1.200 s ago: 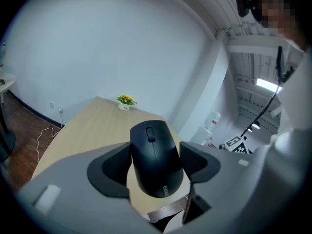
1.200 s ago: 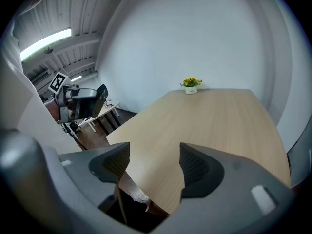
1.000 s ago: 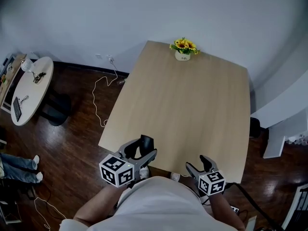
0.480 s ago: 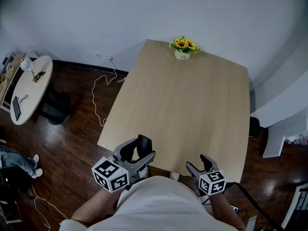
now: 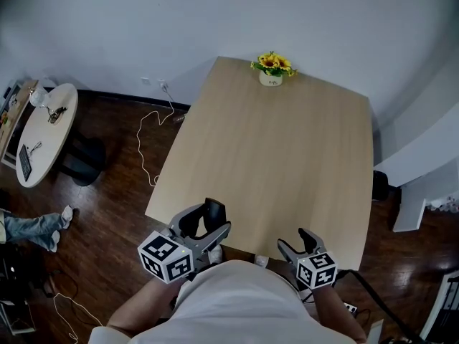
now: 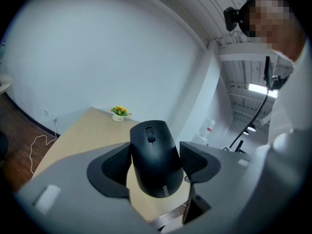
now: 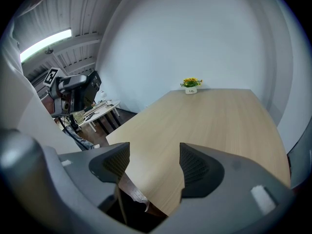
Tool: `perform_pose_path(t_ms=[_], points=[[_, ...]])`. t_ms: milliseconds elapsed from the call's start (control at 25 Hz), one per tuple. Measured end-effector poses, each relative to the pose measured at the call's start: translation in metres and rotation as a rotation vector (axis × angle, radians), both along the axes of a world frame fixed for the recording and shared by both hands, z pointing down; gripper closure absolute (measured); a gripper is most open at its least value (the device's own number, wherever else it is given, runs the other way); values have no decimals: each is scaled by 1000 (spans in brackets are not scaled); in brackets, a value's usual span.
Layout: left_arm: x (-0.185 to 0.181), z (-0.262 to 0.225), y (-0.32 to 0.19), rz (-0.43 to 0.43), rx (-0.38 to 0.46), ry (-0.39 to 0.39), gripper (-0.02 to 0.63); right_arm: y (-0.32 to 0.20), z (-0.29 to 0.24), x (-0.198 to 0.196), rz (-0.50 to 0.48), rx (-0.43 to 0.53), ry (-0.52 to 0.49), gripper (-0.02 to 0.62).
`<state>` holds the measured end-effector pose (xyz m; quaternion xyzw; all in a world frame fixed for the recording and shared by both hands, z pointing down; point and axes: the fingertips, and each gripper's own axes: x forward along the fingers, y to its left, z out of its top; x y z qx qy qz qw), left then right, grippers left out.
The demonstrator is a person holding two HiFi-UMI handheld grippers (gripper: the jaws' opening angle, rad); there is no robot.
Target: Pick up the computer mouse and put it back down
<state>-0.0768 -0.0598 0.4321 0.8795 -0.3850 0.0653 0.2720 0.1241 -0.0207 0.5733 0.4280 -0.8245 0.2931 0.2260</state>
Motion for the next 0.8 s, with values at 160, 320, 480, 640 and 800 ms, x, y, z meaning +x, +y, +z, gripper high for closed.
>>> perform_pose_path(t_ms=[160,320,480,640,800], points=[[-8,53,-17,-13,-76,-87,310,2,0,-1,12,2,1,268],[-15,145,-45,-30,-211,-246,310,4,4,8,44,-10,4,268],[-21,241,-62,-18,-368,-431,310,13,9,25,76,-27,20,268],[-33,299,-74,-22,-482,-571,309,20,9,36,102,-41,35,268],[-48,316,-90,-67,-502,-713,329,25,10,47,128,-53,44,268]])
